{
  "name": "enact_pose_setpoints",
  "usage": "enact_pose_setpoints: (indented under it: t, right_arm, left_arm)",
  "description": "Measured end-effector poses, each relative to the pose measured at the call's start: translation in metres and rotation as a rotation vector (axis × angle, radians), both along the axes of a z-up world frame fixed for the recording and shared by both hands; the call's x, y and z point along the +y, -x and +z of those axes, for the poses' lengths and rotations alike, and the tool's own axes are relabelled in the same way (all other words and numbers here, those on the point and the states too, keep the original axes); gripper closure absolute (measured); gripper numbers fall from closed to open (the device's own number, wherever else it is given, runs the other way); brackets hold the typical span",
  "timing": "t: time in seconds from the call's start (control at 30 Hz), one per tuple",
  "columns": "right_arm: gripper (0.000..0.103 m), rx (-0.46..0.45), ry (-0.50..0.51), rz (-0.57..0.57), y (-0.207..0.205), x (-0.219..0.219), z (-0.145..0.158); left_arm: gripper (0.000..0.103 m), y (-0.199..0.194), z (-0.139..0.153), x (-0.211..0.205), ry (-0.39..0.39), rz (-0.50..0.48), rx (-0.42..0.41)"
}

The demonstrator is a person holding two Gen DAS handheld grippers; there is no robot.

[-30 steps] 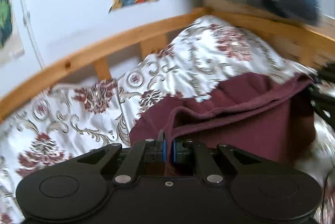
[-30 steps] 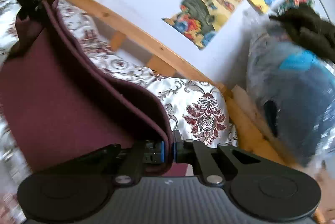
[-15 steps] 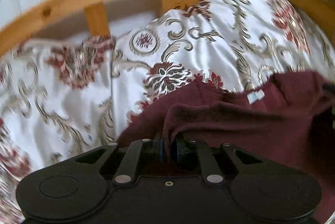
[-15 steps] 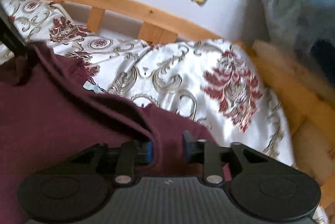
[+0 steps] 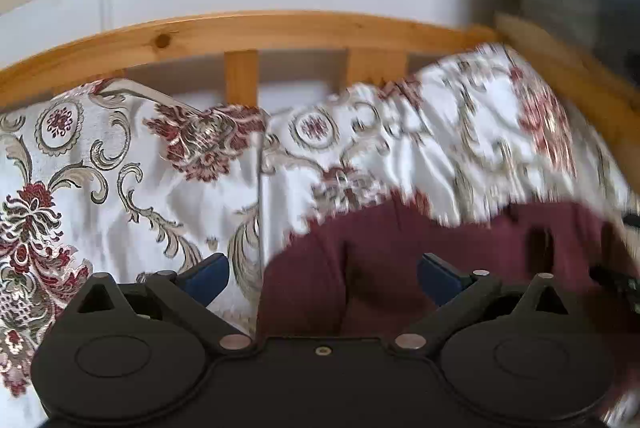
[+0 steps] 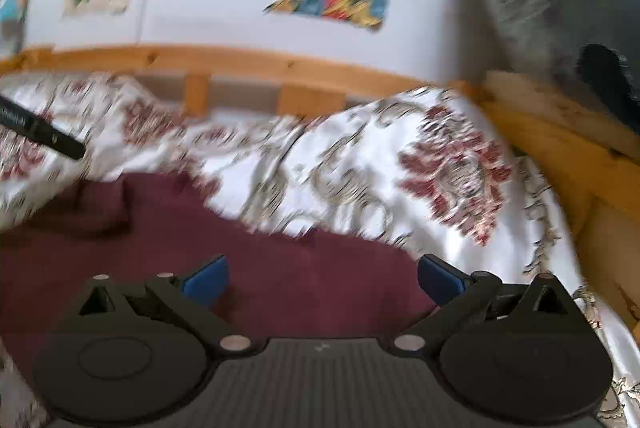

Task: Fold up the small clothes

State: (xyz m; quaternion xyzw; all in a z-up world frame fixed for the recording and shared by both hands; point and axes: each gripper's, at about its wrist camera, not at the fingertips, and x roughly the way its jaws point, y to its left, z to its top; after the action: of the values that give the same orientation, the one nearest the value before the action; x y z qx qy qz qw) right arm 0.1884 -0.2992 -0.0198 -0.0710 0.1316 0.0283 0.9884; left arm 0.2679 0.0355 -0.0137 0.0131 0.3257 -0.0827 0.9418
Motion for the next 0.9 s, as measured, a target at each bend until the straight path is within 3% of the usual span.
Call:
enact_pose_setpoints:
  t: [0.2, 0.3, 0.33, 0.37, 0.4, 0.47, 0.5, 0.57, 0.6, 0.63, 0.67, 0.73, 0.83, 0.9]
  right_arm:
    - [0.000, 0.126, 0.137, 0.027, -0.009, 0.026, -0.032]
    - [0.001, 0.123, 0.167, -0.028, -0.010, 0.029, -0.039]
    - [0.005, 0.114, 0.163, -0.050, -0.010, 0.028, -0.039]
    - [0.017, 0.105, 0.156, -0.071, -0.011, 0.025, -0.038]
    - [0.022, 0.103, 0.151, -0.086, -0.011, 0.023, -0.038]
    - [0.045, 0.099, 0.128, -0.091, -0.012, 0.016, -0.038]
    - [0.051, 0.094, 0.116, -0.093, -0.011, 0.013, -0.038]
    - [0.078, 0.082, 0.104, -0.099, -0.010, 0.010, -0.037]
    - [0.082, 0.074, 0.100, -0.099, -0.010, 0.008, -0.036]
    - [0.086, 0.064, 0.092, -0.099, -0.010, 0.006, -0.034]
    - [0.092, 0.053, 0.077, -0.102, -0.009, 0.004, -0.033]
    - [0.095, 0.030, 0.031, -0.127, -0.006, -0.003, -0.029]
    - [0.096, -0.002, -0.026, -0.168, 0.001, -0.018, -0.022]
    - [0.096, -0.011, -0.079, -0.196, 0.007, -0.030, -0.018]
  left_arm:
    - [0.002, 0.018, -0.026, -0.023, -0.154, -0.113, 0.038]
    - [0.005, 0.017, -0.047, -0.040, -0.328, -0.073, 0.049]
    - [0.009, 0.016, -0.053, -0.044, -0.374, -0.042, 0.049]
    - [0.011, 0.015, -0.057, -0.045, -0.393, -0.016, 0.046]
    - [0.012, 0.016, -0.059, -0.044, -0.390, 0.000, 0.039]
    - [0.015, 0.018, -0.056, -0.042, -0.372, 0.019, 0.008]
    - [0.016, 0.019, -0.053, -0.042, -0.370, 0.025, -0.009]
    - [0.029, 0.021, -0.049, -0.041, -0.371, 0.030, -0.039]
    - [0.033, 0.021, -0.047, -0.041, -0.369, 0.028, -0.045]
    - [0.046, 0.021, -0.045, -0.040, -0.357, 0.023, -0.044]
    - [0.066, 0.019, -0.043, -0.038, -0.332, 0.016, -0.040]
    - [0.090, 0.016, -0.041, -0.034, -0.259, 0.012, -0.028]
    - [0.095, 0.016, -0.035, -0.029, -0.171, 0.043, -0.049]
    - [0.096, 0.014, -0.033, -0.030, -0.157, 0.054, -0.057]
